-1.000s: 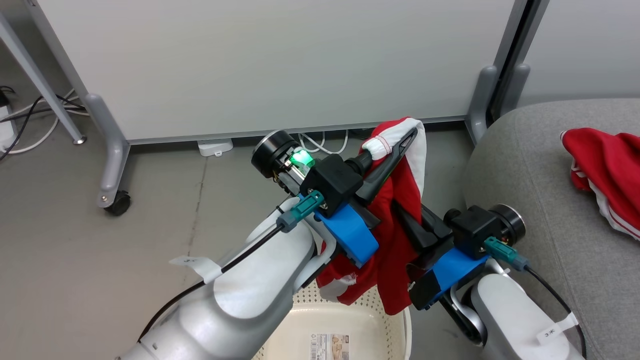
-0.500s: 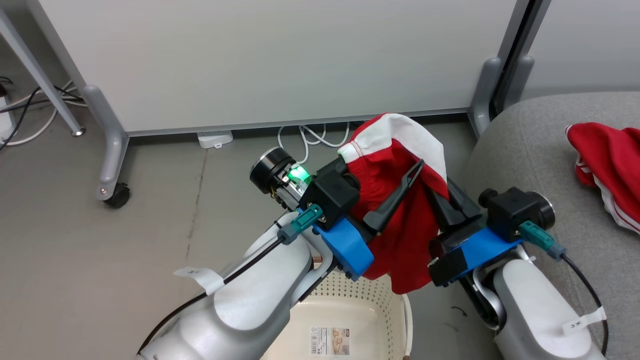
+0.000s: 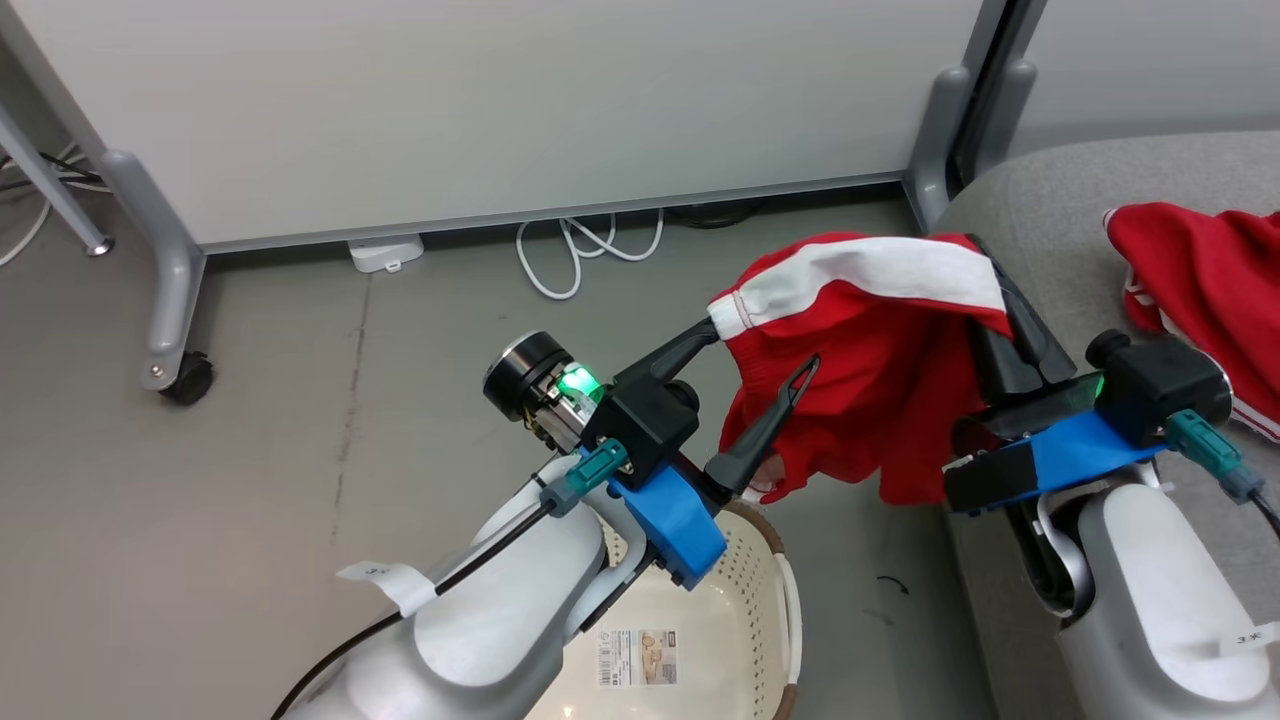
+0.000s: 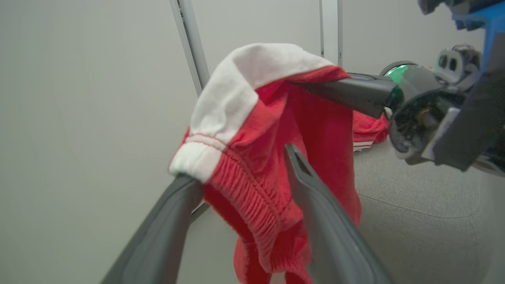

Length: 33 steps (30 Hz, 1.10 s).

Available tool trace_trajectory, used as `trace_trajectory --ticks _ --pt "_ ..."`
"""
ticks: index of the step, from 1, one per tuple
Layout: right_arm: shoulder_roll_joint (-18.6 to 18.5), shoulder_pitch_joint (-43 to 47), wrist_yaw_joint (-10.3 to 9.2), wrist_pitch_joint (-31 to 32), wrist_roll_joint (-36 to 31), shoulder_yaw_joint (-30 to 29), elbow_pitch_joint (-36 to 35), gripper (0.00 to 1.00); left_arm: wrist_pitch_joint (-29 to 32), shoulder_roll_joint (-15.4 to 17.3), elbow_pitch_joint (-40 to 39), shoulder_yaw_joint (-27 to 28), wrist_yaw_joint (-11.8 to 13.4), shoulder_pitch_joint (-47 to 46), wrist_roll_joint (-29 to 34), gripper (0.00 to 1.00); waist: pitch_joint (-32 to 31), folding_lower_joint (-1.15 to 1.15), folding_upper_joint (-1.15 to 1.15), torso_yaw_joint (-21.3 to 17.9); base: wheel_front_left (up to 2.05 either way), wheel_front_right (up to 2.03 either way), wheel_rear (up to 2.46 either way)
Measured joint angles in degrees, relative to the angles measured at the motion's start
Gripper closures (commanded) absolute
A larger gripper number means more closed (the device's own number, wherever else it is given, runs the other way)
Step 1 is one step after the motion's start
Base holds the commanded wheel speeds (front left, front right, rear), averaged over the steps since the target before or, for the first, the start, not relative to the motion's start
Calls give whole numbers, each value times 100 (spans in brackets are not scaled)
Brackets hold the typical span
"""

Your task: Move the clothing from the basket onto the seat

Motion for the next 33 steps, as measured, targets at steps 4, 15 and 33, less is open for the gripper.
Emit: trace_trajectory --ticks 4,15,33 --pt "0 21 0 1 -34 -166 -114 100 -1 34 -31 15 3 6 34 0 80 0 0 -176 0 0 0" --pt "-20 229 0 0 -91 -524 -405 100 -3 233 -101 58 38 164 90 0 284 0 0 -875 0 0 0" --pt "89 719 0 1 -133 -1067 -777 100 -7 219 -163 -32 -1 197 197 0 437 0 0 -1779 0 0 0"
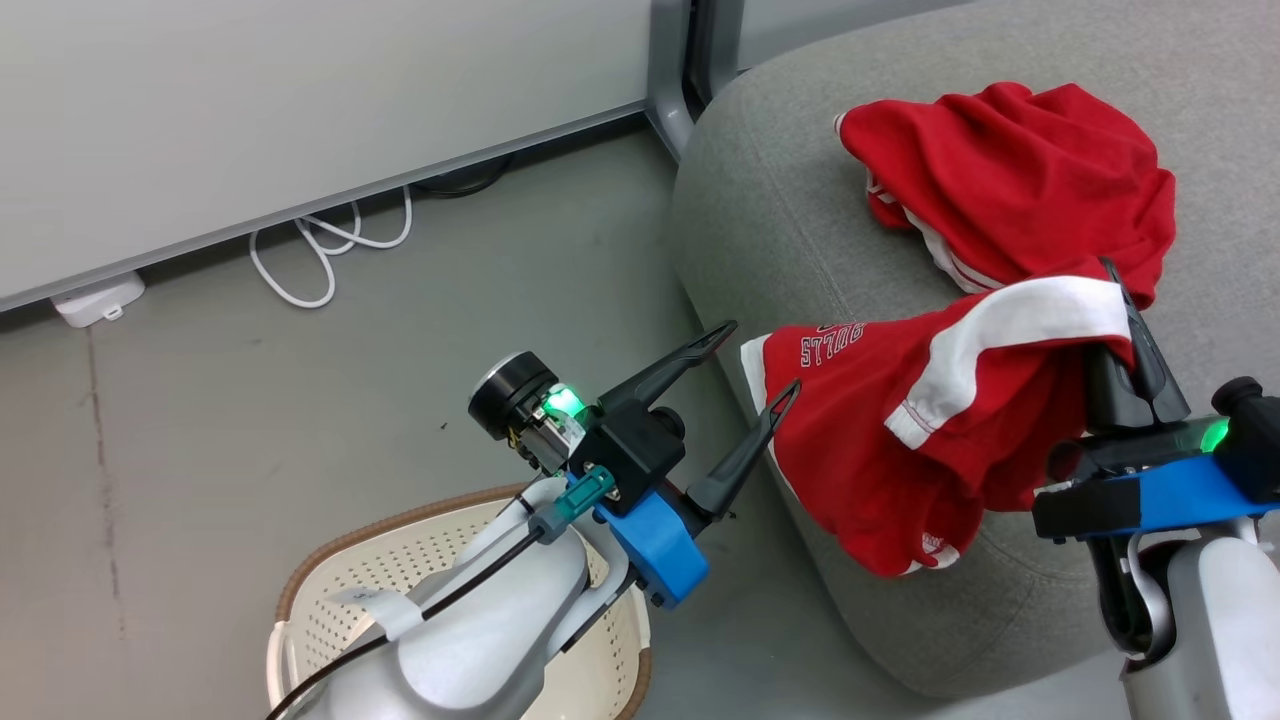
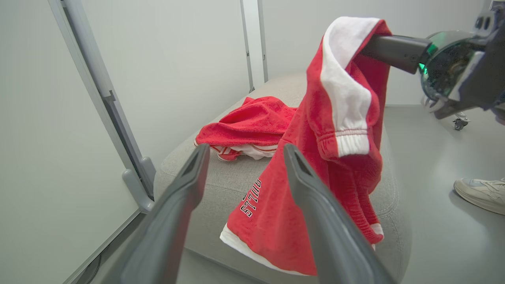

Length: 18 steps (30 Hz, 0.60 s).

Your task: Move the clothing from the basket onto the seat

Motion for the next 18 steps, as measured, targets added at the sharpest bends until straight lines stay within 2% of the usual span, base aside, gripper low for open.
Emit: trace_trajectory --ticks 8,18 --pt "40 187 0 0 -3 -167 -81 100 0 -23 26 -57 -15 -1 16 0 6 0 0 -244 0 0 0" --pt "143 115 0 0 19 -301 -234 100 0 -12 9 -67 -25 -4 53 0 84 0 0 -220 0 0 0"
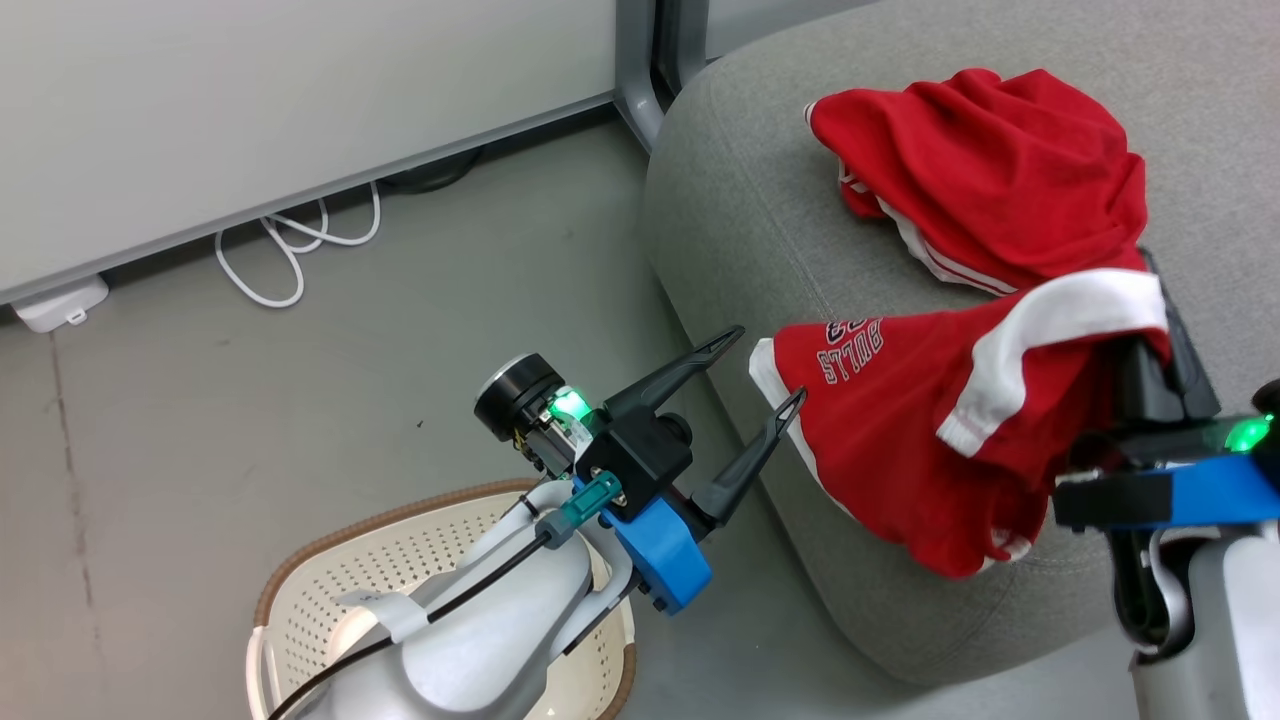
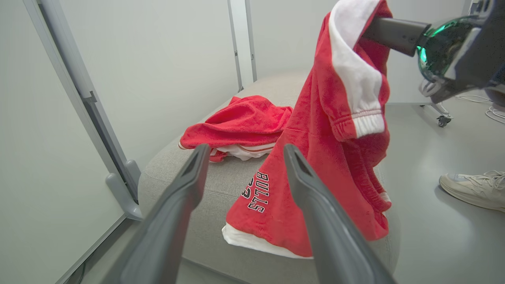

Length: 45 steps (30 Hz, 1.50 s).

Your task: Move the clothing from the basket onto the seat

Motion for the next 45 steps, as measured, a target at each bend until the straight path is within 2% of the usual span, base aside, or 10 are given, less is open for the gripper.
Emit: trace_trajectory --ticks 5,10,14,19,22,29,33,37,45 --pt "56 -471 0 -1 243 -18 -129 100 0 48 -29 -12 0 -79 66 0 170 0 0 35 0 0 0" --pt "-86 -1212 0 -1 232 20 -226 100 2 77 -51 -26 0 -227 130 0 465 0 0 77 0 0 0" --pt "-346 -1983 0 0 231 -154 -232 100 43 121 -76 -66 -1 -376 183 0 795 1 0 130 0 0 0" --pt "-760 -2931 0 -1 231 -672 -164 100 88 215 -146 -92 -11 -654 267 0 1314 1 0 242 0 0 0" --pt "-1115 -3482 0 -1 249 -962 19 100 113 268 -186 -102 -26 -800 342 0 1642 1 0 321 0 0 0" --pt "-1980 -4269 0 -1 286 -1383 989 100 135 359 -245 -109 -34 -1119 447 0 2334 1 0 475 0 0 0" --pt "-2209 -4347 0 -1 250 -1615 1769 100 135 363 -252 -124 -34 -1217 453 0 2613 2 -1 540 0 0 0" --pt "-2234 -4318 0 -1 145 -1669 2476 100 127 364 -248 -142 -34 -1252 456 0 2781 2 -1 577 0 0 0" --pt "-1895 -3958 0 0 96 -1868 3660 100 109 345 -224 -213 -35 -1378 494 0 2899 1 0 626 0 0 0"
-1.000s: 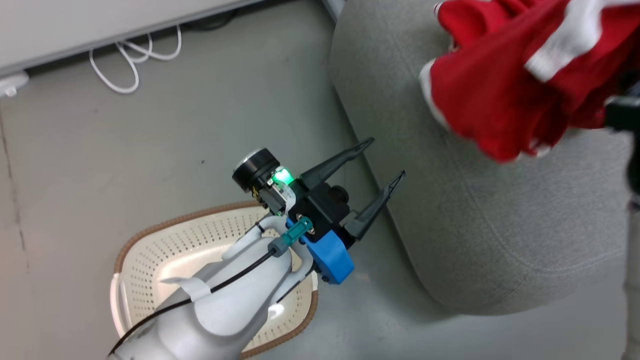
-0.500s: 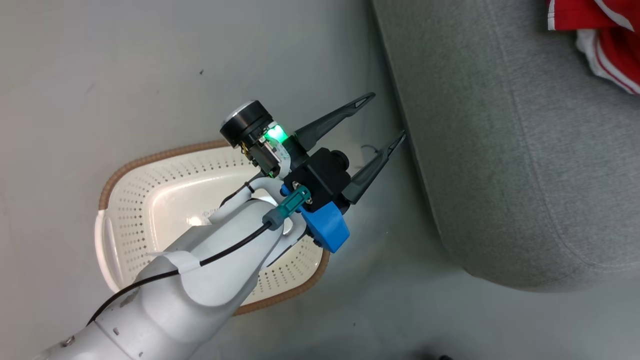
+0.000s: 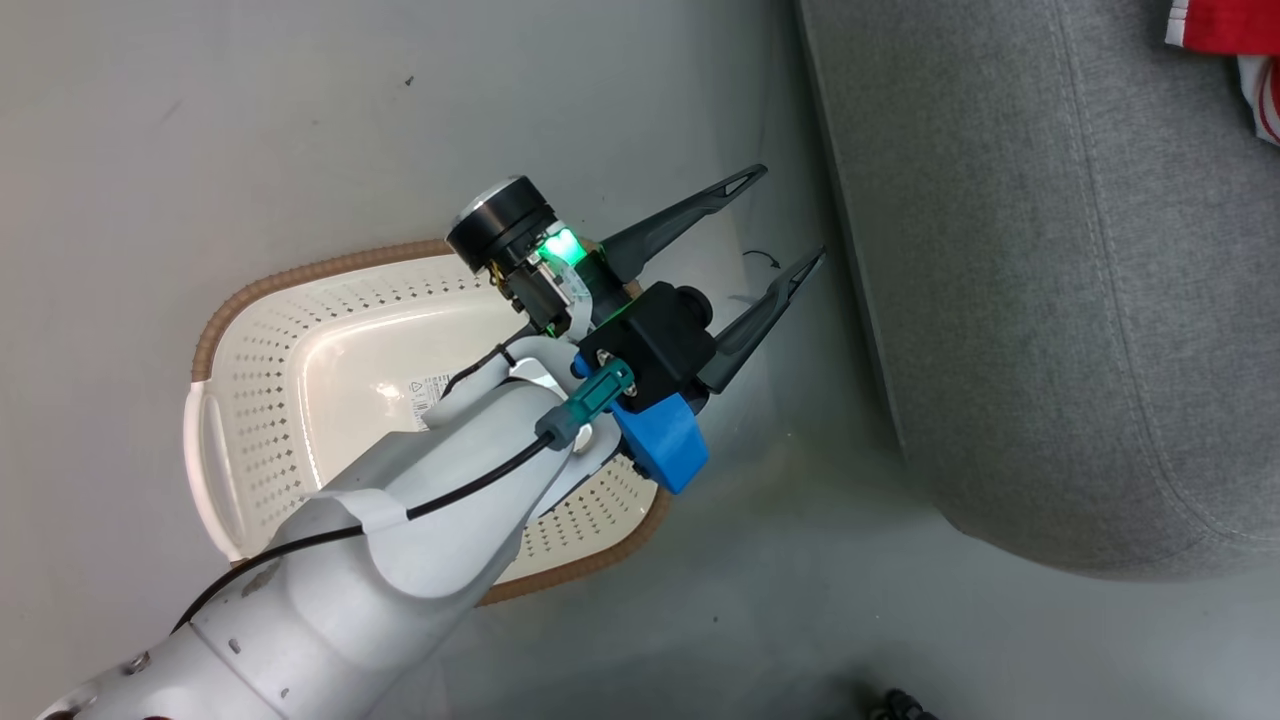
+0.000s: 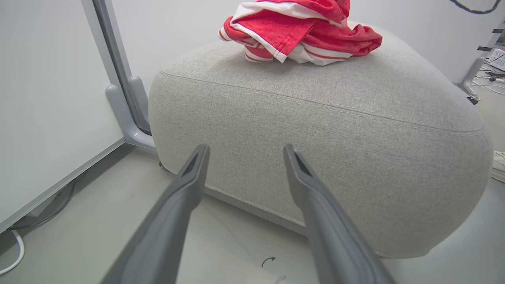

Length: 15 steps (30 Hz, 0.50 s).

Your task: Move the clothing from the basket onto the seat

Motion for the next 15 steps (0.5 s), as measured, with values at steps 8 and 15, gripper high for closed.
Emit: trace_trajectory --ticks 8,15 --pt "68 164 0 -1 83 -2 499 100 -33 -16 46 -5 19 -90 -1 0 -20 0 0 58 0 0 0" --pt "100 463 0 0 310 231 374 0 -79 -59 104 1 64 -18 -49 0 -272 0 0 35 0 0 0"
